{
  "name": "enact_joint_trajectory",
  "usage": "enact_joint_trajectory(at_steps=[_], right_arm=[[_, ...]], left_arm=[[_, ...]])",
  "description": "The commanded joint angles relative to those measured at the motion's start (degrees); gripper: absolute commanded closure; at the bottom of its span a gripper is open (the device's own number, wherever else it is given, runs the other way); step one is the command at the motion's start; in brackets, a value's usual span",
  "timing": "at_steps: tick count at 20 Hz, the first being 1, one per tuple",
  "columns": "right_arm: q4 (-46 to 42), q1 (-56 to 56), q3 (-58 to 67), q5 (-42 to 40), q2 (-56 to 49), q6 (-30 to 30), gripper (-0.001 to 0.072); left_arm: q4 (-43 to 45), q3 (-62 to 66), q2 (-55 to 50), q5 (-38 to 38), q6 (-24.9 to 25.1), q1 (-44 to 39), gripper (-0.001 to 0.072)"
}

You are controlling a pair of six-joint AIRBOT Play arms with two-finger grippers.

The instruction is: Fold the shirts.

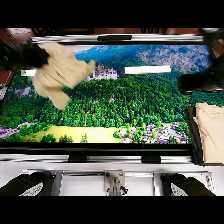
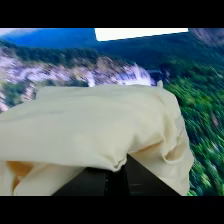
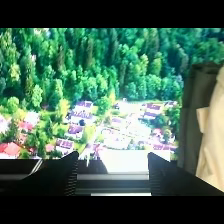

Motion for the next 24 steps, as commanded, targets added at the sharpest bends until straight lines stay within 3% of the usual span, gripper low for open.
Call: enact_joint_trajectory(at_steps=[1, 5, 6, 7, 8, 11, 13, 14, 16, 20, 24], right_arm=[[-3.3, -0.02, 0.0, -1.88, 9.01, 2.25, 0.0164], [4.61, -0.02, -0.66, -2.01, 10.19, 2.4, 0.0164], [6.12, -0.02, -1.92, -2.25, 9.92, 2.32, 0.0164], [6.45, -0.02, -3.41, -2.16, 9.49, 1.66, 0.0163], [6.45, -0.04, -5.33, -2.14, 8.81, 0.48, 0.0163], [7.41, -0.04, -11.17, -1.11, 5.6, -2.6, 0.0162], [10.97, -0.07, -15.52, -0.09, 2.4, -5.51, 0.0162], [13.62, -0.52, -17.68, -0.24, 0.98, -6.27, 0.0162], [21.09, -2.97, -22.4, -1.01, -1.79, -7.65, 0.0162], [29.55, -9.68, -31.45, -6.08, -4.79, -8.02, 0.0162], [31.23, -12.11, -38.32, -11.23, -4.81, -8.0, 0.0163]], left_arm=[[0.15, -16.44, 6.12, 0.39, -7.52, -12.85, 0.0673], [0.09, -34.07, 3.56, 9.31, -13.25, -23.71, 0.0671], [0.02, -35.6, 2.36, 9.86, -14.99, -25.16, 0.0552], [-0.33, -35.67, 1.29, 9.49, -14.93, -25.79, 0.0189], [-0.11, -35.08, 0.74, 8.9, -14.82, -25.59, -0.0004], [6.43, -29.0, 0.85, -2.05, -10.21, -20.11, -0.0006], [10.25, -25.24, 1.07, -11.3, -3.02, -13.57, 0.0006], [8.72, -24.9, 1.27, -14.4, -0.42, -9.27, 0.0035], [-2.38, -27.15, 1.29, -17.97, 5.2, 0.74, 0.0055], [-22.88, -40.26, 1.27, -10.58, 9.44, 13.97, 0.0038], [-32.81, -50.1, -0.5, 1.49, 13.94, 12.87, 0.0042]])
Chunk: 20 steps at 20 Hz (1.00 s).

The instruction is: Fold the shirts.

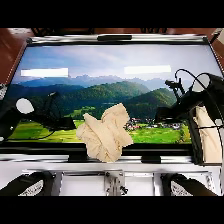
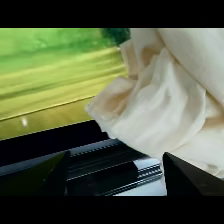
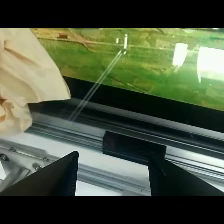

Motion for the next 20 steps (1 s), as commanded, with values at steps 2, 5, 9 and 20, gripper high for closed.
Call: enact_joint_trajectory(at_steps=[2, 5, 9, 20], right_arm=[[5.09, -1.9, -8.04, -5.22, -0.63, -0.44, 0.0162], [13.64, -1.75, -13.75, -5.62, -1.7, -5.75, 0.0082], [16.24, 1.31, -18.62, -11.74, -4.48, -5.16, 0.0082], [25.03, 13.31, -19.47, -23.78, -16.35, -6.8, 0.0083]], left_arm=[[-11.34, -7.1, -3.72, 12.26, 4.72, -1.44, 0.0047], [-15.23, -7.1, -7.21, 14.99, 9.14, -4.39, 0.0359], [-15.72, -6.97, -7.52, 14.38, 10.84, -3.76, 0.0672], [-15.74, -6.23, -5.18, 10.54, 10.82, -2.4, 0.0671]])
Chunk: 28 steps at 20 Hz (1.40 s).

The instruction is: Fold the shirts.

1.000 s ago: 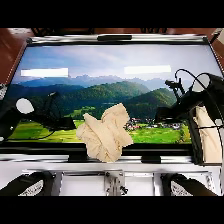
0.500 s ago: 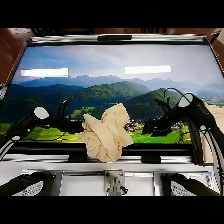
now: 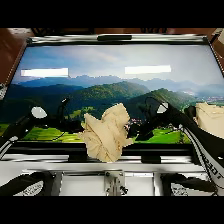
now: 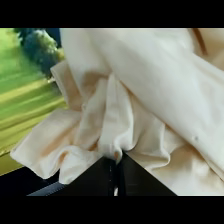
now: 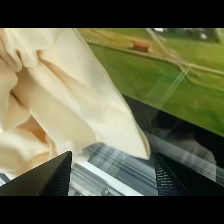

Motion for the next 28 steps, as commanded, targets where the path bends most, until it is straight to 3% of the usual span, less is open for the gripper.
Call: enact_joint_trajectory(at_steps=[1, 5, 6, 7, 8, 13, 16, 19, 24, 28], right_arm=[[1.9, 3.58, -0.13, -3.87, -2.4, -0.42, 0.0083], [2.64, 6.08, -0.11, -7.72, -2.49, 1.57, 0.0105], [3.28, 6.32, -0.11, -8.28, -2.49, 1.55, 0.0295], [3.91, 6.27, -0.09, -8.72, -2.47, 1.9, 0.0574], [4.04, 6.01, 0.26, -8.68, -2.36, 2.56, 0.0651], [-7.32, 3.76, 8.46, -3.34, 7.21, 2.56, 0.0651], [-20.11, -1.11, 19.02, 1.97, 18.36, 3.78, 0.0651], [-28.11, -7.02, 30.51, 1.38, 30.21, 3.89, 0.0651], [-29.55, -10.54, 45.2, -7.56, 45.48, 4.31, 0.0651], [-29.4, -10.54, 49.2, -8.85, 50.77, 7.13, 0.0651]], left_arm=[[-0.11, 0.98, 0.55, -0.87, 0.15, 0.07, 0.0671], [-0.11, 3.69, 0.55, -1.36, 0.15, 0.07, 0.0672], [-0.11, 4.28, 0.55, -1.33, 0.15, 0.07, 0.0672], [-0.09, 4.81, 0.55, -1.4, 0.15, 0.07, 0.0672], [-0.04, 5.42, 0.55, -1.75, 0.15, 0.09, 0.0671], [4.37, 17.35, 2.51, -10.97, 3.96, 1.92, 0.0672], [9.7, 32.17, 6.91, -15.69, 3.96, 6.27, 0.0673], [11.13, 49.99, 12.35, -16.72, 3.96, 13.2, 0.0673], [11.13, 73.92, 18.78, -14.38, 1.84, 22.34, 0.0673], [11.08, 76.96, 23.45, -10.86, -0.39, 22.86, 0.0673]])
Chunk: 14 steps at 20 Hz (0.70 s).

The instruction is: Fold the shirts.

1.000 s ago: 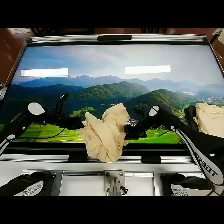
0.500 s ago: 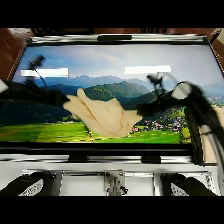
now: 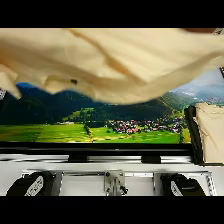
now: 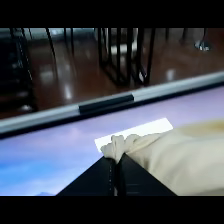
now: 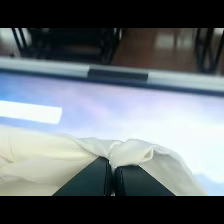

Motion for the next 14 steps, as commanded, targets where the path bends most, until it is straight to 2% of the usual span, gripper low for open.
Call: enact_joint_trajectory(at_steps=[1, 4, 6, 8, 10, 12, 14], right_arm=[[-0.98, -0.5, 4.13, -2.32, 5.2, 2.49, 0.0651], [0.2, -0.5, 4.55, -2.08, 5.92, 4.04, 0.0651], [1.57, -0.5, 4.55, 0.15, 5.46, 4.17, 0.0651], [1.16, -0.5, 4.48, 8.74, 3.52, 4.55, 0.0651], [0.48, -0.5, 3.26, 23.19, -0.13, 4.96, 0.0651], [0.81, -0.48, -3.21, 34.73, -3.1, 6.73, 0.0651], [1.64, -0.48, -14.16, 36.87, -3.96, 8.02, 0.0651]], left_arm=[[0.7, 4.35, 4.33, 2.89, -2.05, 1.42, 0.0673], [0.7, 4.31, 6.12, 2.23, -2.27, 1.42, 0.0673], [0.76, 3.43, 6.16, -0.94, -3.45, 1.42, 0.0673], [0.74, -0.85, 6.05, -5.66, -3.74, 1.42, 0.0672], [0.72, -8.61, 6.05, -9.64, -3.74, 1.42, 0.0672], [-0.87, -19.56, 6.19, -11.69, -3.72, 1.33, 0.0672], [-4.9, -31.26, 6.14, -11.58, -2.67, 1.07, 0.0672]])
